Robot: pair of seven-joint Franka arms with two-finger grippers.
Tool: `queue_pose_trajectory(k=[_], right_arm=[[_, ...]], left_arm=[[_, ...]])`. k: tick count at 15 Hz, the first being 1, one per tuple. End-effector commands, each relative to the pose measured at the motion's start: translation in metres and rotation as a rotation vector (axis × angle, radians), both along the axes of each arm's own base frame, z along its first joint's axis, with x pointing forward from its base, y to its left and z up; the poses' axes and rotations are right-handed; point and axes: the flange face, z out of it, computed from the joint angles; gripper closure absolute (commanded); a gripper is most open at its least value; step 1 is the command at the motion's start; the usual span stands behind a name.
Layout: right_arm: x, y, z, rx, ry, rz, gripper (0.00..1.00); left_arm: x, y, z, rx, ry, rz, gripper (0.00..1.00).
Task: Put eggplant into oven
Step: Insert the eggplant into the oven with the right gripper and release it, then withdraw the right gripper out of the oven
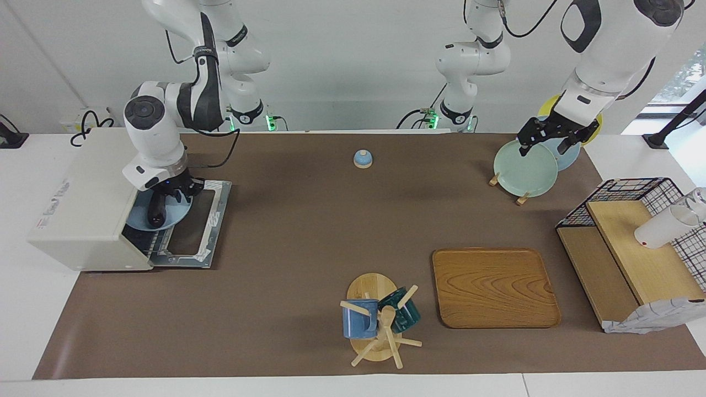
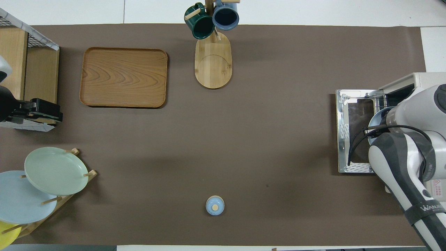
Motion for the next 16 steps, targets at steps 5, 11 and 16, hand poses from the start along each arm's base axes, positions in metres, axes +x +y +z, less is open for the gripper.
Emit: queue_pose_trajectory(k=[5, 11, 16], right_arm=[[0.019, 0.084, 0.011, 0.116, -0.093, -0.047, 0.98], [0.014, 0.093, -0.067, 0.111, -0.084, -0.13, 1.0], [0.012, 0.089, -0.08, 0.066, -0.059, -0.094, 1.0]], left_arm=[[-0.003, 0.002, 0.004, -0.001, -0.006, 0.005, 0.0], [-0.003, 0.002, 0.004, -0.001, -0.006, 0.005, 0.0], [-0.003, 0.002, 0.004, -0.001, -0.006, 0.005, 0.0]])
